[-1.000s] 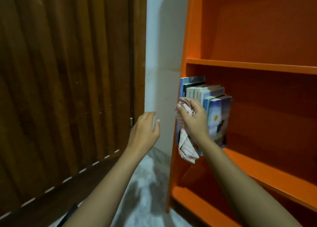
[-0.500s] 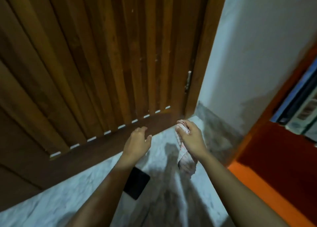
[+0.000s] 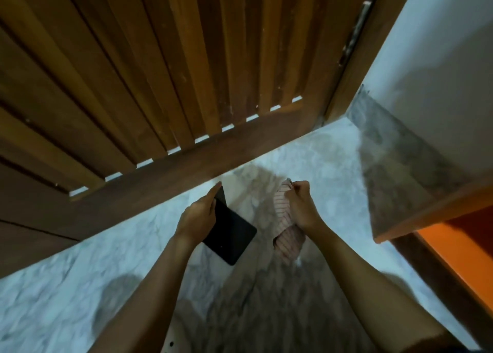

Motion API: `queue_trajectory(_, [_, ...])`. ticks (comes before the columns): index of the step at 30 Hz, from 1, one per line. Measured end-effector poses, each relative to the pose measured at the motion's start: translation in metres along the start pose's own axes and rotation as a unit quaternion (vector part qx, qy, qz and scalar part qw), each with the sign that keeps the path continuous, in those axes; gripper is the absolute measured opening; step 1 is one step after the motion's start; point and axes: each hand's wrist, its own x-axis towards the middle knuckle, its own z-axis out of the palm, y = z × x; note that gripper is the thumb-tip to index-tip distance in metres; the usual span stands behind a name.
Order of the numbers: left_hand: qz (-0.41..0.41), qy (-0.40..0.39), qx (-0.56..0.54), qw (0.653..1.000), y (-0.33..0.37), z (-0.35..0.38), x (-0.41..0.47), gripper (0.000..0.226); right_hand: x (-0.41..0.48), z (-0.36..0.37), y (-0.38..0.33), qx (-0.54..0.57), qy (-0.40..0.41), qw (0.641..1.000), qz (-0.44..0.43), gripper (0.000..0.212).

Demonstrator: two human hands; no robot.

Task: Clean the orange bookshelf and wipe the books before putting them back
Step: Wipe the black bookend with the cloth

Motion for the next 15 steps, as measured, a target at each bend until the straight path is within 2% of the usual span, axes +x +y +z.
queue_trajectory(3, [0.016, -0.007, 0.025, 1.0, -0.001, -0.001, 0.003, 0.046, 0.001, 0.007, 0.011, -0.01, -0.018, 1.0, 0.022, 0.017])
queue_trajectory(7, [0.05, 0.051, -0.006, 0.997, 0.007, 0.005, -0.004, 0.044, -0.007, 0.001, 0.011, -0.057, -0.016, 0.998, -0.013, 0.016])
queue_trajectory(11, [0.024, 0.038, -0.064, 0.997, 0.051, -0.018, -0.006, 0.044, -0.021, -0.03, -0.014, -0.018, 0.07, 0.996, -0.053, 0.01])
queue_trajectory(15, [0.058, 0.082, -0.166, 0.981, 0.105, -0.057, -0.018, 0.045, -0.041, -0.077, -0.057, 0.031, 0.144, 0.986, -0.08, 0.011])
